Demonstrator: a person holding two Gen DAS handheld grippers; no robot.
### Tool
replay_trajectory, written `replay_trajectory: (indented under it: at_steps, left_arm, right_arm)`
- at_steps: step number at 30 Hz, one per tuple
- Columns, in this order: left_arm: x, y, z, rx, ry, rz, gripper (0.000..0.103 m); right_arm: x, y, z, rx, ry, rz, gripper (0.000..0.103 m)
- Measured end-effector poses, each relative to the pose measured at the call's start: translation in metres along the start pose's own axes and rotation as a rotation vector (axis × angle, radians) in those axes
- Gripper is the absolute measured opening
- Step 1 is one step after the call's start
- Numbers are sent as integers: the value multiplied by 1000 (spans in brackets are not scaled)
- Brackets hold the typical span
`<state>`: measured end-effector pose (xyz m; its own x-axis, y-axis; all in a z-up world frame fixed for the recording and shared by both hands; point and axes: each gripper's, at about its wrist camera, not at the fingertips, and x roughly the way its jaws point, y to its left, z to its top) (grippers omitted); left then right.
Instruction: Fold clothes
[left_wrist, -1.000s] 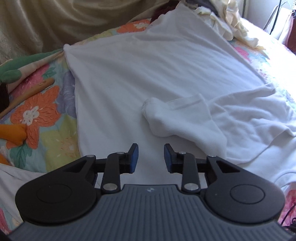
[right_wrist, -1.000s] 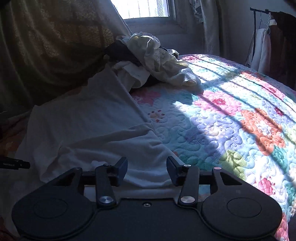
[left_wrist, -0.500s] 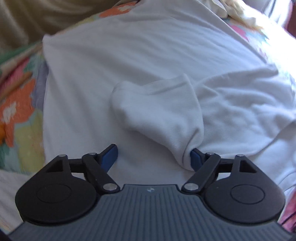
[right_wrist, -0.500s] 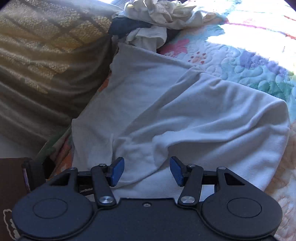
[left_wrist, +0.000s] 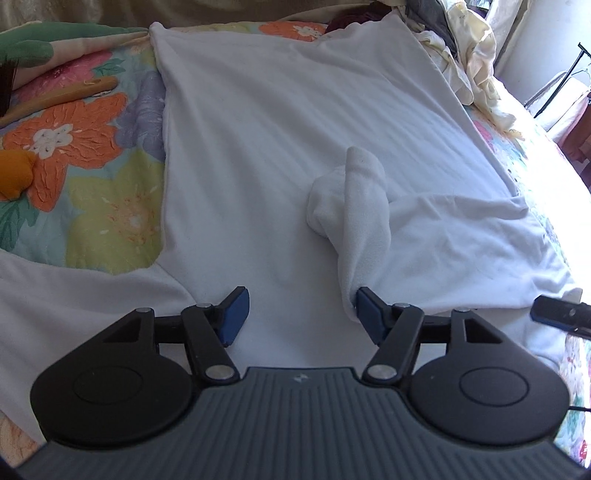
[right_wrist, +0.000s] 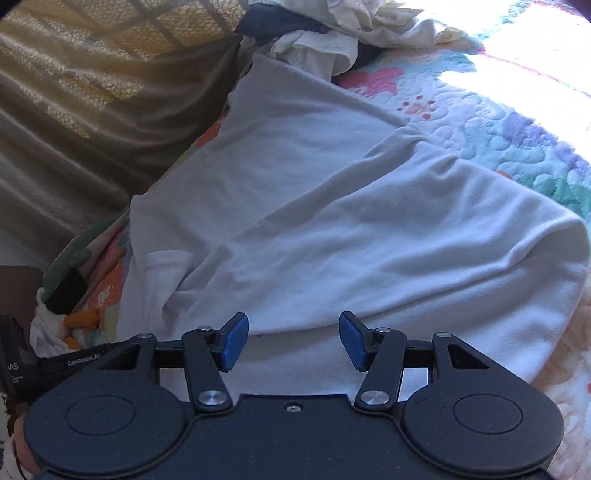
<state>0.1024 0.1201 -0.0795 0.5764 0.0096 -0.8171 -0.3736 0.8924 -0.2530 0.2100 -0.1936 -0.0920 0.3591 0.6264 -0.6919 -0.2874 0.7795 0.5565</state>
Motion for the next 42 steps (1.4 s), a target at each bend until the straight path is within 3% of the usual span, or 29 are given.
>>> replay_trajectory:
  at_steps: [5,10,12,13,17,21,26,28,31,33,35,38,42]
  left_arm:
    - [-5,-16,16,96,-93,51,71]
    - [19,-30,30,168,-94,-19,70]
    - [36,-33,31,191,-58,41,25]
    - [35,-27,30,160,-63,30,13]
    - [18,-8,25,87,-109,6,13]
    - [-11,5,15,50,-141,38,13]
    - [-15,9,-7,35,-74,73,20]
    - [-14,12,-9,34,-74,105,25]
    - [-20,20,-7,-9,-94,93,25]
    - [-23,18,-7,26,-112,117,24]
    - [-25,14,-12,73,-99,129,11]
    - [-32,18,-21,81,-85,114,11]
    - [-46,29,-28,89,-95,157,11]
  right_arm:
    - [20,25,-7,-79,40,12,60]
    - [22,42,-10,-182,55,-42,60]
    - [24,38,-10,-182,56,-60,60]
    - [24,35,-10,-182,59,-76,60]
    - [23,25,-7,-187,63,-138,60]
    - [25,15,-5,-159,68,-145,60]
    - [32,21,-11,-224,77,-192,60]
    - [31,22,-11,-250,70,-219,60]
    - [26,18,-8,-271,46,-280,60]
    - [21,10,-5,-261,30,-311,60]
    - [15,-1,-1,-243,11,-342,60]
    - [8,-15,5,-206,-8,-376,60]
    - [3,-23,9,-187,-16,-415,60]
